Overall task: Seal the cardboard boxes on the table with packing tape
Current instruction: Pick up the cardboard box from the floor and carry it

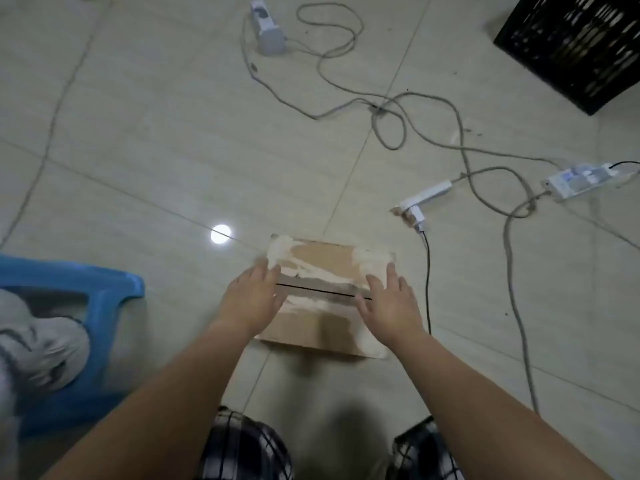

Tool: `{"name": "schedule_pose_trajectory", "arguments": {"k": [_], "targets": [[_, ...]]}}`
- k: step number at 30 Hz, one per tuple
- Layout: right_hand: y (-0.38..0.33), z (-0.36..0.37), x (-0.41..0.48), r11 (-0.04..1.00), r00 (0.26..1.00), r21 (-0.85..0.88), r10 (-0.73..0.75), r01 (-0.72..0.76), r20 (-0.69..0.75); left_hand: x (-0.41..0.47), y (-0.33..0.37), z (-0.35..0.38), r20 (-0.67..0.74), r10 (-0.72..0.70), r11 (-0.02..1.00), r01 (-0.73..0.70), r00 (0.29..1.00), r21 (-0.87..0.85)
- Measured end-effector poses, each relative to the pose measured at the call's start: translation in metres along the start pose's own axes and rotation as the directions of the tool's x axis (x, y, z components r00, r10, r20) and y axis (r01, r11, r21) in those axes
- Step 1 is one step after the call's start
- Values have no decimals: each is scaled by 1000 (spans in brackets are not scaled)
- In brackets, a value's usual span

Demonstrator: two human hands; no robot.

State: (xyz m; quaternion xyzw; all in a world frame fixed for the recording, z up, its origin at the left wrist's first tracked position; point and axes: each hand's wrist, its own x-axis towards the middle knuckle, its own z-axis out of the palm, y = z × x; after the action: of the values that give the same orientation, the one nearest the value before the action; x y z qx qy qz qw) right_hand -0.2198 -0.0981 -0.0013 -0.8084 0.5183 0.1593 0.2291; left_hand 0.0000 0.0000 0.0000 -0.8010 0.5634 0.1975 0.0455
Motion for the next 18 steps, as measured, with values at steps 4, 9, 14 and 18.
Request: {"name": "schedule_pose_trajectory", "arguments": {"k": [4,9,14,18], "targets": [[21,57,48,993,994,81,82,-88,66,41,-15,65,67,-47,998,45,997,38],[42,103,78,973,994,201,112,-112,15,68,-37,120,114,-134,991,131,984,33],[34,111,95,972,986,229,80,-45,-148,82,-32,133,-35,-202,963,192,979,-191],[37,123,97,951,958,266,213,-158,-192,81,-23,147,-185,-269,959,245,945,-145]]}}
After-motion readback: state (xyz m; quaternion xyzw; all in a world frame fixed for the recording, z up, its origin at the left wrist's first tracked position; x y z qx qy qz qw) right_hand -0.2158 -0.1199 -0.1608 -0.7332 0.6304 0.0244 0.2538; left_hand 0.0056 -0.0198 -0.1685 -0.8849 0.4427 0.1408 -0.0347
